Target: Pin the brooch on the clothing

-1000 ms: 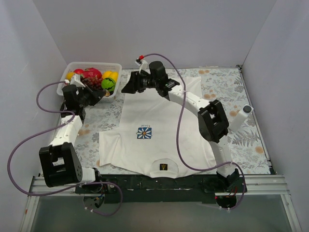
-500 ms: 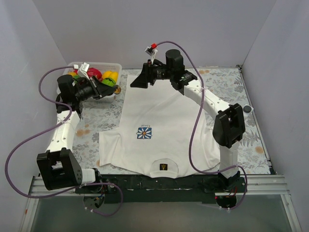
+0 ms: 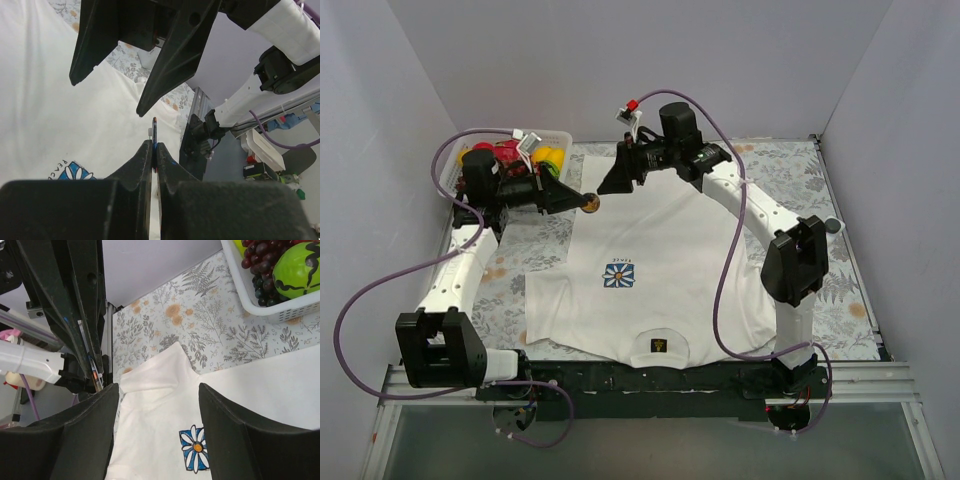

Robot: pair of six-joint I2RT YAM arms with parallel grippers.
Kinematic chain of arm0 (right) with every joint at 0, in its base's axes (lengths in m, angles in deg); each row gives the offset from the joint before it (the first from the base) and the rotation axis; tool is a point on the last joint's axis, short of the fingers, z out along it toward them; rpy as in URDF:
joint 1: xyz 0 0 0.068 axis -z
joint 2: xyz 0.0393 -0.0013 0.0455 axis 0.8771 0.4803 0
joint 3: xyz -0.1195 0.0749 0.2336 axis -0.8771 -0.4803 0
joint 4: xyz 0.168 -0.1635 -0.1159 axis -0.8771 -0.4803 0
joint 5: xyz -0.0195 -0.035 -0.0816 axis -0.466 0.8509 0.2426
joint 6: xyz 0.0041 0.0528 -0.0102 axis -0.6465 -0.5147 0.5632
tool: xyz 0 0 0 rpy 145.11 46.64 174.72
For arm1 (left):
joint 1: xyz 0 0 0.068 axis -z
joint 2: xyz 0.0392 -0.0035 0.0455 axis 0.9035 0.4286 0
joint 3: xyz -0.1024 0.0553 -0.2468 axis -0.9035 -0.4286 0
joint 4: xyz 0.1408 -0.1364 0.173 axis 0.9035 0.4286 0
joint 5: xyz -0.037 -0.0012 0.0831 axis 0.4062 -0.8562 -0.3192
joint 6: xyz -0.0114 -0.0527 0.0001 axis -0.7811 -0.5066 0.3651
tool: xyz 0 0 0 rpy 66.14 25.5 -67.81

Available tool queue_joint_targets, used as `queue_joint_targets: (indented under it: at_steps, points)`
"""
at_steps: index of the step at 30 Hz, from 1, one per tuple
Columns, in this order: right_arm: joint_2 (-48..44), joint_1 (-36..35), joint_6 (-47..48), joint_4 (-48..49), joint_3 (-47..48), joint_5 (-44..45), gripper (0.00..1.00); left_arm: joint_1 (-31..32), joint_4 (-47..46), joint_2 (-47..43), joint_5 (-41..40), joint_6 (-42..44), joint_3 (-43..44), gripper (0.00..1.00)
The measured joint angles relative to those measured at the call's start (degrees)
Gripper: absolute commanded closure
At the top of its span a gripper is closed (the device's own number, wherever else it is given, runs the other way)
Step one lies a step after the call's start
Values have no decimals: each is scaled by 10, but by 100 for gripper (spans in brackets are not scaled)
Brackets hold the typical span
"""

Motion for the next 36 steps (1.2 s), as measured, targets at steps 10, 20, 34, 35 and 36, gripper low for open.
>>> queue_joint_targets:
  at_steps: [10, 20, 34, 35, 36]
  points:
    - [-37, -10, 16, -4, -29, -13, 33, 19, 21, 1, 18, 19, 11, 100]
    - [-68, -12, 11, 25, -41, -17, 33, 22, 60, 19, 13, 47, 13, 100]
    - [-58, -36, 19, 17, -42, -29, 47, 33, 69, 20, 6, 54, 18, 100]
    - [-56, -36, 20, 17, -42, -29, 48, 33, 69, 20, 6, 54, 18, 100]
    - [-55, -36, 21, 17, -43, -28, 48, 33, 69, 20, 5, 54, 18, 100]
